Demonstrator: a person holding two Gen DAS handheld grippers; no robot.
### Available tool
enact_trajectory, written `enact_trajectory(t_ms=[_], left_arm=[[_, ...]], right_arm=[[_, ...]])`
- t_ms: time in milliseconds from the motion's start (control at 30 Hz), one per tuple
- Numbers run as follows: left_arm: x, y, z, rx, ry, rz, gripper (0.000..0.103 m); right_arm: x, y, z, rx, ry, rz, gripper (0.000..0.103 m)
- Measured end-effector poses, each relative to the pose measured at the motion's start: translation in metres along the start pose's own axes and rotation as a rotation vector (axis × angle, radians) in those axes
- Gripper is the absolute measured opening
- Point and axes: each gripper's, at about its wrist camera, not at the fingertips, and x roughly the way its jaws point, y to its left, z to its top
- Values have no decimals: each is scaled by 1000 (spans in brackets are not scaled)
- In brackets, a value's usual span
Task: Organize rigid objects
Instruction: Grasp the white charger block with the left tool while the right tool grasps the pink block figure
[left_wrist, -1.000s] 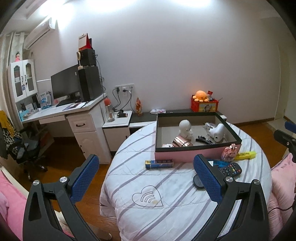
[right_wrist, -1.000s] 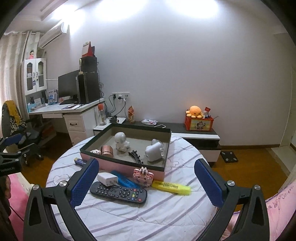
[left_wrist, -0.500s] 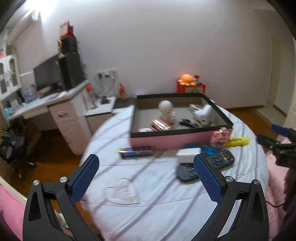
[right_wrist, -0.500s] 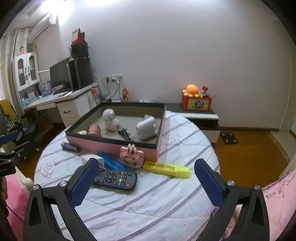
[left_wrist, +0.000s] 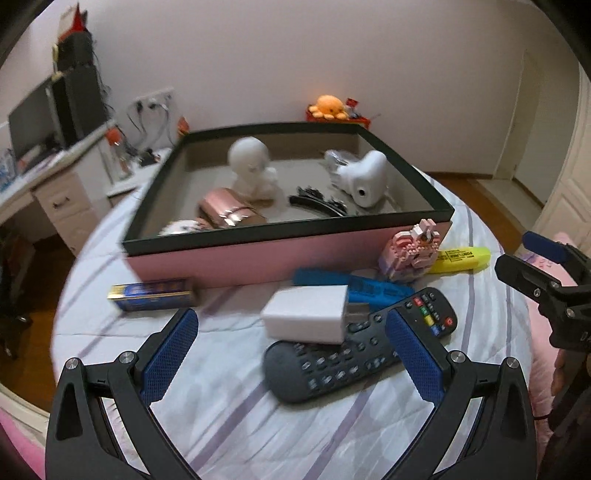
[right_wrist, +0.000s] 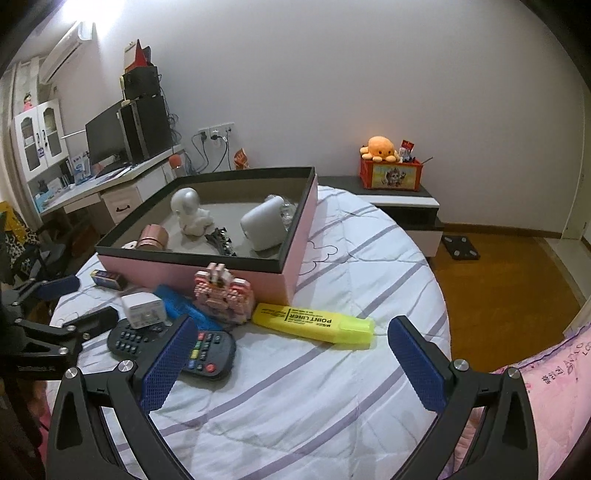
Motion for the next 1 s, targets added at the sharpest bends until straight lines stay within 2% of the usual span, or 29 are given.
enact_trajectory(t_ms=[167, 233, 300, 400, 500, 833, 1000], left_arm=[[23, -1, 4, -18, 49, -51, 101], [28, 2, 4, -45, 55, -83, 70], [33, 4, 3, -64, 77, -122, 69], [30, 3, 1, -37, 67, -128, 69], [19, 3, -3, -12, 56, -83, 69], [-20, 43, -17, -18, 8, -24, 69], [-31, 61, -23, -50, -12, -10, 69]], right_arm=[[10, -3, 3, 6, 11, 9, 103], [14, -3, 3, 3, 21, 12, 103], [17, -3, 4, 0, 28, 10, 103], [21, 0, 4, -3, 36, 12, 103], [25, 7, 6, -14, 41, 14, 103], [55, 51, 16, -41, 97, 19, 103], [71, 56, 17, 26, 140, 39, 103]])
